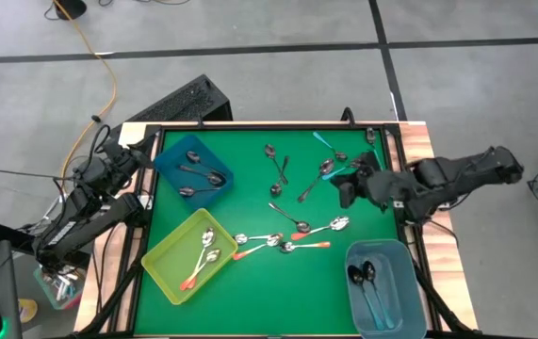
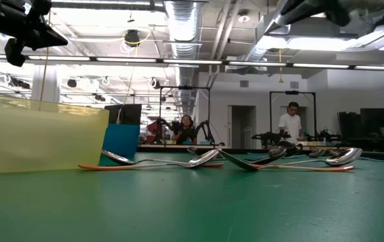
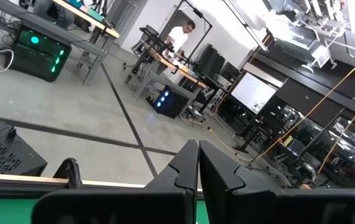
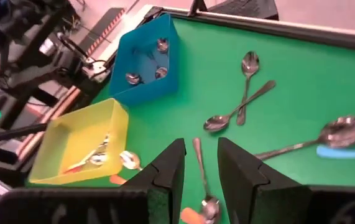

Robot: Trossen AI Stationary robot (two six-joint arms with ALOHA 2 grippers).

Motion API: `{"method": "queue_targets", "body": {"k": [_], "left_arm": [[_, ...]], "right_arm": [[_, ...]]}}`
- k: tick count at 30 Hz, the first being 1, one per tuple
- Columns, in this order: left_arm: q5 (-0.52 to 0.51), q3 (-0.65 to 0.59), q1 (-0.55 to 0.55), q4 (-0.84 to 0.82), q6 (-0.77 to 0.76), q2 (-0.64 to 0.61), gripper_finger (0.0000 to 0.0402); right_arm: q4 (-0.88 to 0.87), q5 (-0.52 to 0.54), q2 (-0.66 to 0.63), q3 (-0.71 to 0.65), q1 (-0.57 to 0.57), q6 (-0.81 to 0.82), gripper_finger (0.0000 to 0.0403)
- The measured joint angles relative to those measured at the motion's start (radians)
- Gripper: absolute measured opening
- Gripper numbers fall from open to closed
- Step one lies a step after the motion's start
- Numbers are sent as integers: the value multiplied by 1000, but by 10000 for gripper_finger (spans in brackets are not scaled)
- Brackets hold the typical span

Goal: Sort silverware by color (type)
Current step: Put the orange spoon into the green bin

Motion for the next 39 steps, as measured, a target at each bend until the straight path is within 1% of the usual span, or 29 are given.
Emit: {"method": "queue_targets", "body": {"k": [4, 10, 13, 16, 20, 25, 34, 39], "left_arm": [[0, 0, 0, 0, 0, 0, 0], [1, 0, 0, 0, 0, 0, 0], [1, 0, 0, -1, 0, 0, 0], [0, 0, 0, -1, 4, 0, 0], [1, 0, 0, -1, 2, 0, 0], [3, 0, 0, -1, 2, 0, 0], [6, 0, 0, -1, 0, 0, 0], [6, 0, 0, -2, 0, 0, 0]], "right_arm": [[59, -158, 29, 0, -91, -155, 108], [72, -340, 116, 0, -182, -266, 108], [85, -414, 166, 1, -211, -314, 108], [84, -466, 222, 0, -230, -343, 108], [99, -502, 285, 0, -237, -349, 108], [111, -504, 355, 0, -231, -354, 108], [114, -507, 463, 0, -164, -480, 108], [127, -507, 493, 0, -147, -499, 108]]}}
